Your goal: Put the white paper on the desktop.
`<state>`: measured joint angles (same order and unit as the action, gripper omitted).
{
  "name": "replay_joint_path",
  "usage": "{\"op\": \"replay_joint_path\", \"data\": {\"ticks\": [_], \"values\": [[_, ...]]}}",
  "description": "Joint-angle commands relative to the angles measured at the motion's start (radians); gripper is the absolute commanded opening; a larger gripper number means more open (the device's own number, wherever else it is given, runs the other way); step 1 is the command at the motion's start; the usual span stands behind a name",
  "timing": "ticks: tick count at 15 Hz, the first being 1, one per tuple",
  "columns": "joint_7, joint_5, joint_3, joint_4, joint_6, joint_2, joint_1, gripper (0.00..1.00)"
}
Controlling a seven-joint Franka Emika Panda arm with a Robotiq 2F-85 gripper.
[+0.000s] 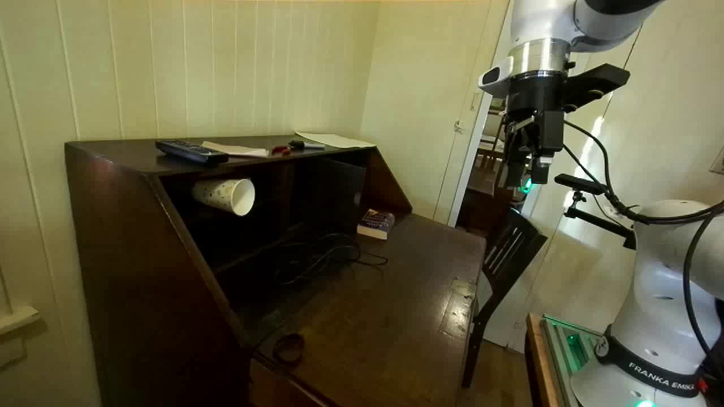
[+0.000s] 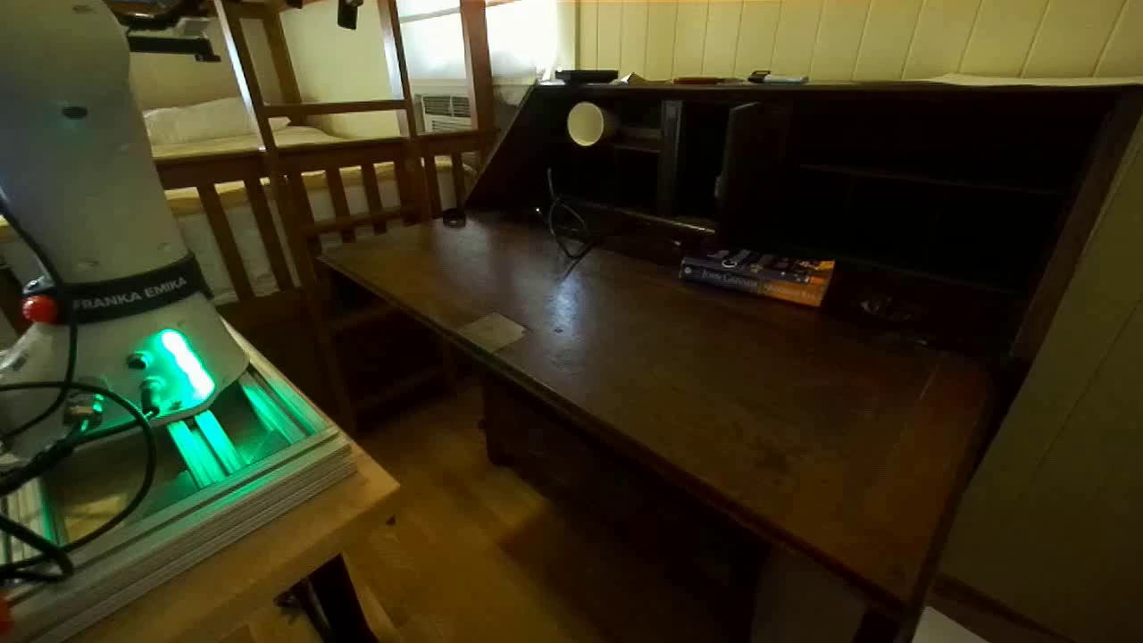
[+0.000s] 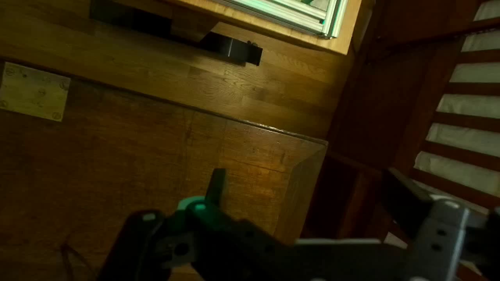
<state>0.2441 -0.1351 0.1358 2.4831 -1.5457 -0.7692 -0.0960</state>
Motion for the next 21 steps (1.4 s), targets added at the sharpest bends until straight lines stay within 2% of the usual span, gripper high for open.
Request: {"op": "replay_joint_path", "data": {"ticks": [1,2,5,10,15,17,18,19,21], "values": [[0.012,-0.009,-0.015,-0.002,0.004,0.003,0.021,1.0],[0.012,-0.009,-0.015,-0.002,0.004,0.003,0.021,1.0],[0.048,-0.047,-0.027,-0.006,-0.223,0.017,-0.005,1.0],[0.132,-0.022,-0.092,-0.08,-0.561,0.144,-0.085,1.0],[0.204,-0.019,-0.101,-0.21,-0.907,0.319,-0.147,1.0],[0.196,-0.03,-0.093,-0.265,-0.986,0.365,-0.153,1.0],[0.193,-0.043,-0.079,-0.267,-0.97,0.358,-0.153,1.0],[0.167,-0.016,-0.105,-0.221,-0.964,0.328,-0.14,1.0],[0.17,-0.019,-0.096,-0.251,-0.966,0.351,-0.137,1.0]]}}
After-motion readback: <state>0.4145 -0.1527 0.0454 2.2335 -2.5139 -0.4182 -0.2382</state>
